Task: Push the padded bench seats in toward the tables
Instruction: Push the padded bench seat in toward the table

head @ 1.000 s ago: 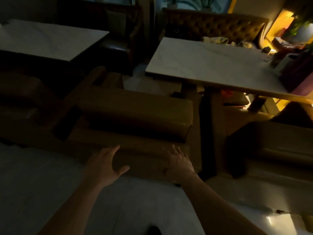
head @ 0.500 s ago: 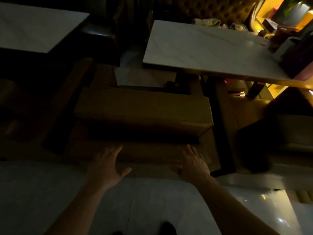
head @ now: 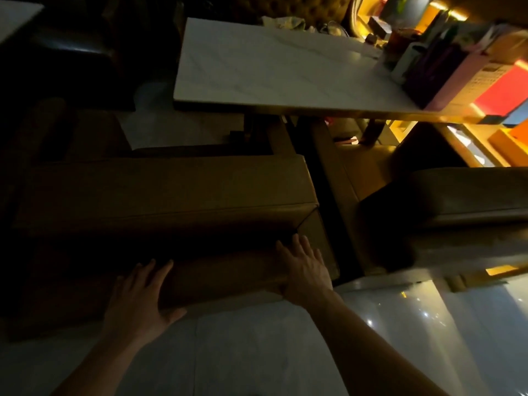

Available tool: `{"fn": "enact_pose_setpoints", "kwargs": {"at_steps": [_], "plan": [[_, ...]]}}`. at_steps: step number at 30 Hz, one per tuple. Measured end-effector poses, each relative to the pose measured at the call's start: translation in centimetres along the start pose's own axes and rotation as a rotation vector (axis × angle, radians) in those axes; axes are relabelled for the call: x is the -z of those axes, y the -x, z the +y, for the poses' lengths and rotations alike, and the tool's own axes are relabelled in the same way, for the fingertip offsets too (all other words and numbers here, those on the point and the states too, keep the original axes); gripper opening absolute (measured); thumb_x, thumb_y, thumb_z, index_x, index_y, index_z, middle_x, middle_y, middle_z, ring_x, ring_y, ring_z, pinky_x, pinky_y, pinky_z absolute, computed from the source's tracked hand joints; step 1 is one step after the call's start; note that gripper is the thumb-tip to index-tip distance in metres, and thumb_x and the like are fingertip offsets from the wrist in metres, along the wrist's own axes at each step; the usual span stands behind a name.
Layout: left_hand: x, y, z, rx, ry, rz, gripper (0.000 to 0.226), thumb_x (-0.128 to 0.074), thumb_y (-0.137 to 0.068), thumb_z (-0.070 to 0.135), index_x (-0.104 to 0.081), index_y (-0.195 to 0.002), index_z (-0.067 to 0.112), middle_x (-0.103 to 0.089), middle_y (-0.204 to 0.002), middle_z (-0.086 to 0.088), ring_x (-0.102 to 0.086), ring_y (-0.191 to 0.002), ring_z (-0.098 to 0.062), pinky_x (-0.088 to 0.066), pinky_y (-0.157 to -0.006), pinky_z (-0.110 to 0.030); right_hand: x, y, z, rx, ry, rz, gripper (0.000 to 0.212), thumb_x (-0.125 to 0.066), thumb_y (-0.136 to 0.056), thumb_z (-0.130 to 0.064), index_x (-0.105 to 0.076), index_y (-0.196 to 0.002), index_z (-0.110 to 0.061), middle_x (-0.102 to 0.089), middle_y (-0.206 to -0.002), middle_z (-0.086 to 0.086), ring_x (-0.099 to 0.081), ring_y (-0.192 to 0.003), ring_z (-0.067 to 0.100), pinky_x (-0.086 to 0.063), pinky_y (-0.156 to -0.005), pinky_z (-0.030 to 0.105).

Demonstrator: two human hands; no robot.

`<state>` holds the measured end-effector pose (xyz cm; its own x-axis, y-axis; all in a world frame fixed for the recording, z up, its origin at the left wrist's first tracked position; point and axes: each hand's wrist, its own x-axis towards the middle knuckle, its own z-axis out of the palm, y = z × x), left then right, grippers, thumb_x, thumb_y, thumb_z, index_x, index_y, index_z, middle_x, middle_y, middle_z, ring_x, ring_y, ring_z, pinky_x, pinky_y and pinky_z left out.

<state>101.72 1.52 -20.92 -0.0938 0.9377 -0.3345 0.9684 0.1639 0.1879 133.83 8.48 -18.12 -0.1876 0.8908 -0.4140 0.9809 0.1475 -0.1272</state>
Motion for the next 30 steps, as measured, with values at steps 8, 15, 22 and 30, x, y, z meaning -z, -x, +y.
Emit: {"fn": "enact_pose_setpoints", "kwargs": {"at_steps": [8,15,22,30], "plan": [[-0.1,-1.8,1.9,0.030,-0.031,-0.017,0.110,-0.055,-0.070,0.083,0.005,-0.153,0.042,-0.002,-0.165,0.000,0.001,-0.150,-0.025,-0.005,-0.121,-0.050,-1.7,-3.1,1.1,0.113,0.017,-0.033,0.111,-0.070,-0.080,-0.062,0.003,-0.158,-0.034,0.007,-0.168,0.012,0.011,-0.153,0.035,-0.001,-0.124,0.054],[-0.6,-2.5,0.3,0.047,-0.018,-0.052,0.108,-0.058,-0.069,0.082,0.003,-0.152,0.046,-0.006,-0.164,0.004,0.000,-0.150,-0.025,-0.007,-0.120,-0.052,-2.3,-4.5,1.7,0.159,0.051,-0.044,0.112,-0.065,-0.077,-0.073,0.003,-0.158,-0.035,-0.004,-0.168,0.012,0.003,-0.154,0.034,0.000,-0.123,0.058],[-1.2,-2.7,-0.4,0.009,0.014,-0.038,0.100,-0.058,-0.080,0.070,0.007,-0.151,0.042,-0.004,-0.165,0.005,0.003,-0.151,-0.024,-0.002,-0.120,-0.052,-2.7,-4.5,1.3,0.159,0.110,0.017,0.109,-0.061,-0.076,-0.077,-0.004,-0.158,-0.035,-0.028,-0.160,0.008,-0.019,-0.149,0.033,-0.009,-0.123,0.055],[-1.6,-2.7,-1.9,-0.039,0.072,-0.014,0.094,-0.063,-0.082,0.062,-0.002,-0.152,0.046,-0.004,-0.164,0.008,0.006,-0.151,-0.022,-0.001,-0.120,-0.054,-2.6,-3.9,-0.4,0.100,0.163,-0.038,0.111,-0.058,-0.076,-0.079,0.002,-0.159,-0.034,-0.022,-0.163,0.008,-0.018,-0.150,0.030,-0.010,-0.123,0.052]]}}
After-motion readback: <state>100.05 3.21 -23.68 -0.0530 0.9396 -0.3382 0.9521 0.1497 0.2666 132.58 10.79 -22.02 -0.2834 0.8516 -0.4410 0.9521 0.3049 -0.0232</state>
